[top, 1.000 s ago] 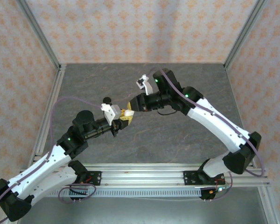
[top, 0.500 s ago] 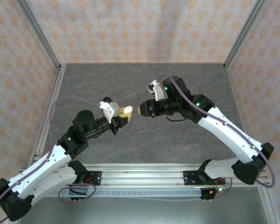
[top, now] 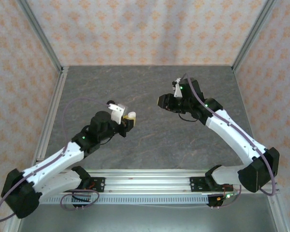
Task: Insert wireless bluetooth earbuds into charging case
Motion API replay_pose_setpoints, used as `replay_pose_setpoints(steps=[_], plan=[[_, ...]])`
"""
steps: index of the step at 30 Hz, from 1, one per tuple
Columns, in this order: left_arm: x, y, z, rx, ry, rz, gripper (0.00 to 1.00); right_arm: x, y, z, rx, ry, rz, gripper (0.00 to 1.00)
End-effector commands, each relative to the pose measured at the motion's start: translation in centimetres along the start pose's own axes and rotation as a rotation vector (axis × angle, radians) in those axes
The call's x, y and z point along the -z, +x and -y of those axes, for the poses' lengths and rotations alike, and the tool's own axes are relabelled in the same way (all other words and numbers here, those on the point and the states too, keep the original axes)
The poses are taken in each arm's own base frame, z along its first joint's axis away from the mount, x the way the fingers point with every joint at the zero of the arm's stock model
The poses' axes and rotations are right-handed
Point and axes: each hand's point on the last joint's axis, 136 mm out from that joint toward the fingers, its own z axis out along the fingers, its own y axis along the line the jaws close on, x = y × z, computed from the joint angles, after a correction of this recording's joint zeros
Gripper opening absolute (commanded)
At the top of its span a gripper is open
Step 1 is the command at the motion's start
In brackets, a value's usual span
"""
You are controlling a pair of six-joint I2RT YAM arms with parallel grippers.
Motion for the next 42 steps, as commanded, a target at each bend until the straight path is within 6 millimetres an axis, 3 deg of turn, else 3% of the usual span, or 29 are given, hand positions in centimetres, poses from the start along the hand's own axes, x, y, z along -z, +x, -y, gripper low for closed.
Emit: replay_pose_setpoints(steps=[1,8,13,19,23,27,34,42], plan=[[-1.9,0.4,-0.5,0.131,0.008,-0.08,0.0,-0.8,-0.1,2.3,-0.054,0.044,0.029,0.37],[-6.8,2.4,-0.6,0.21,0.121,-0.203,0.0,-1.4,1.3,5.9,-0.085,0.136,0.005,0.37],[-9.0,4.0,-0.7,0.224,0.167,-0.275,0.0,-2.4,1.9,7.6,-0.089,0.171,0.005,0.37],[-11.6,5.7,-2.4,0.285,0.136,-0.382,0.03,-4.3,2.7,9.1,-0.11,0.178,-0.042,0.37],[-13.4,7.9,-4.7,0.346,0.034,-0.519,0.06,-5.1,2.6,9.9,-0.135,0.174,-0.076,0.37],[-14.2,8.6,-6.1,0.376,-0.022,-0.587,0.13,-5.3,2.4,10.8,-0.159,0.176,-0.082,0.37],[-14.8,8.5,-7.7,0.334,-0.098,-0.677,0.35,-5.1,1.8,11.8,-0.181,0.185,-0.063,0.37],[-14.2,6.4,-9.6,0.293,-0.165,-0.693,0.5,-3.8,0.1,12.6,-0.181,0.209,-0.021,0.37]])
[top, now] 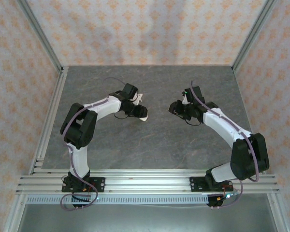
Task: Insert wireless bluetooth earbuds into charging case
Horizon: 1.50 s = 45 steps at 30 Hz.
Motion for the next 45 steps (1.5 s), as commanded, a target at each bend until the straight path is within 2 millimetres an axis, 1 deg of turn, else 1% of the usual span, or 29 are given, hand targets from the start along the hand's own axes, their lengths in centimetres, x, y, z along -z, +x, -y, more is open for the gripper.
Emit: replay_pose_setpoints(steps=[1,4,6,7,8,10,12,13,14,15,16,17,18,20,22,24,25,27,30,33,36,38,39,40,43,45], plan=[[1.3,0.0,-1.6,-0.017,-0.085,-0.034,0.51,1.1,-1.4,-0.2,0.028,0.003,0.044,0.37],[2.8,-0.8,-1.7,-0.044,-0.111,-0.018,0.52,2.1,-2.0,0.3,0.038,0.029,0.08,0.38],[4.3,-1.5,-1.6,-0.071,-0.131,0.008,0.52,3.0,-2.5,0.8,0.055,0.061,0.109,0.39],[5.6,-2.1,-1.3,-0.093,-0.14,0.039,0.52,3.5,-2.8,1.1,0.069,0.088,0.129,0.4],[6.5,-2.4,-1.3,-0.109,-0.15,0.055,0.52,4.1,-3.1,1.5,0.081,0.116,0.153,0.42],[8.8,-3.2,-1.1,-0.149,-0.178,0.102,0.52,5.5,-4.0,2.8,0.106,0.198,0.22,0.46],[11.2,-3.8,-1.5,-0.183,-0.228,0.159,0.55,7.2,-5.1,4.2,0.121,0.288,0.307,0.52],[12.6,-4.1,-1.7,-0.198,-0.255,0.194,0.58,8.0,-5.6,4.8,0.131,0.33,0.349,0.56],[14.2,-4.4,-1.8,-0.216,-0.274,0.235,0.63,9.1,-6.2,5.5,0.148,0.379,0.411,0.64],[15.4,-4.5,-2.0,-0.229,-0.29,0.266,0.67,9.8,-6.6,6.2,0.155,0.424,0.454,0.7],[16.9,-4.7,-2.2,-0.238,-0.311,0.306,0.75,10.8,-7.1,6.7,0.168,0.458,0.508,0.76],[18.1,-4.8,-2.5,-0.25,-0.332,0.341,0.87,11.9,-7.5,7.6,0.171,0.508,0.577,0.84],[19.3,-4.8,-2.7,-0.262,-0.351,0.378,1.0,12.7,-7.9,8.3,0.165,0.547,0.634,0.89],[21.5,-4.6,-3.4,-0.274,-0.397,0.453,1.0,14.1,-8.2,9.6,0.16,0.616,0.733,0.99],[23.5,-4.2,-4.8,-0.253,-0.467,0.543,1.0,14.5,-8.3,10.7,0.182,0.657,0.803,0.99],[24.8,-3.4,-6.5,-0.222,-0.536,0.622,1.0,13.8,-8.0,11.5,0.231,0.675,0.827,0.99],[25.2,-2.8,-7.5,-0.203,-0.572,0.661,1.0,13.7,-7.8,12.1,0.235,0.696,0.842,0.99],[25.5,-1.6,-9.3,-0.173,-0.624,0.721,1.0,13.3,-7.5,13.3,0.237,0.738,0.859,0.99],[24.9,0.5,-12.2,-0.129,-0.703,0.791,1.0,12.1,-7.1,14.5,0.271,0.77,0.863,0.99],[23.6,2.4,-14.7,-0.061,-0.751,0.833,1.0,10.7,-6.8,15.2,0.316,0.772,0.868,0.99],[22.5,3.2,-15.9,-0.032,-0.746,0.883,1.0,9.8,-6.7,15.7,0.328,0.76,0.891,0.99],[22.0,3.5,-16.5,-0.027,-0.742,0.91,1.0,9.4,-6.7,15.6,0.324,0.728,0.911,0.99],[21.8,3.6,-16.7,-0.025,-0.741,0.92,1.0,8.6,-6.6,15.9,0.324,0.721,0.905,0.99],[21.7,3.7,-17.0,-0.022,-0.743,0.926,1.0,8.4,-6.6,16.0,0.316,0.704,0.919,0.99],[21.4,3.9,-17.8,-0.024,-0.756,0.936,1.0,8.2,-7.3,15.7,0.314,0.67,0.948,0.99],[21.2,3.9,-18.2,-0.022,-0.756,0.95,1.0,8.3,-7.8,15.9,0.301,0.65,0.983,1.0]])
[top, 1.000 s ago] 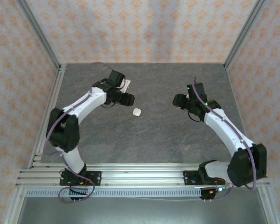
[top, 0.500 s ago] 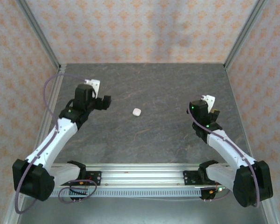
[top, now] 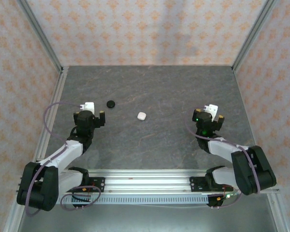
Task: Insert wireless bluetooth earbuds into charging case
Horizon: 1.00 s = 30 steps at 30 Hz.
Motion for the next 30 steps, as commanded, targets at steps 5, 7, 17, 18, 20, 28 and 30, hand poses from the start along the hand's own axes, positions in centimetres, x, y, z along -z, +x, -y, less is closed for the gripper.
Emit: replay_pose_setpoints(steps=[5,7,17,18,20,28,30], plan=[[-1.3,-1.6,-0.1,0.055,0.011,0.134,1.0,-0.9,-2.7,1.6,-0.12,0.035,0.121,1.0],[-2.0,-1.6,0.5,0.038,0.03,0.133,1.0,-0.8,-2.5,2.0,-0.106,0.045,0.109,1.0],[-4.9,-0.7,1.8,-0.003,0.053,0.076,1.0,-0.7,-2.0,0.4,-0.032,-0.055,0.057,1.0],[-5.0,-0.5,1.8,-0.002,0.053,0.076,1.0,-0.7,-1.9,0.4,-0.034,-0.056,0.056,1.0],[-5.3,-0.2,1.9,-0.005,0.056,0.074,1.0,-0.7,-2.0,0.5,-0.047,-0.057,0.063,1.0],[-5.9,0.1,1.2,0.037,0.051,0.054,1.0,-1.8,-2.5,1.6,-0.17,-0.088,0.12,1.0],[-6.0,0.1,1.0,0.043,0.048,0.051,1.0,-2.3,-2.2,1.0,-0.156,-0.107,0.128,1.0]])
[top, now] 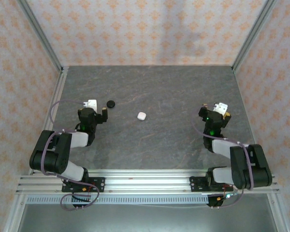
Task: Insert wireless bluetooth earbuds into charging case
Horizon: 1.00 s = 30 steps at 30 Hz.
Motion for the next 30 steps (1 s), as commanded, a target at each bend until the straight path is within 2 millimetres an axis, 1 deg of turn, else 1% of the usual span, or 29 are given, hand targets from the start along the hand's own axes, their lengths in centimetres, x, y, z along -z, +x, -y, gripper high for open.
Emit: replay_pose_setpoints(steps=[1,5,6,9,11,30], plan=[[-0.4,-1.6,-0.3,0.03,-0.002,0.042,1.0,-0.4,0.0,-1.1,-0.027,-0.063,0.043,1.0],[-0.4,-1.7,-0.3,0.031,-0.004,0.044,1.0,-1.7,1.6,-1.5,-0.013,-0.058,0.027,1.0],[-0.4,-1.6,-0.3,0.031,-0.003,0.042,1.0,-2.1,1.6,-1.4,-0.013,-0.048,0.033,0.99],[-0.4,-1.6,-0.5,0.036,-0.017,0.04,1.0,-3.2,2.0,-1.4,0.01,0.0,-0.063,1.0],[-0.4,-1.6,-0.7,0.041,-0.03,0.036,1.0,-3.3,1.7,-1.1,-0.008,0.009,-0.027,1.0],[-0.5,-1.7,-0.7,0.042,-0.029,0.039,1.0,-3.4,1.9,-1.2,0.0,0.007,-0.044,0.99]])
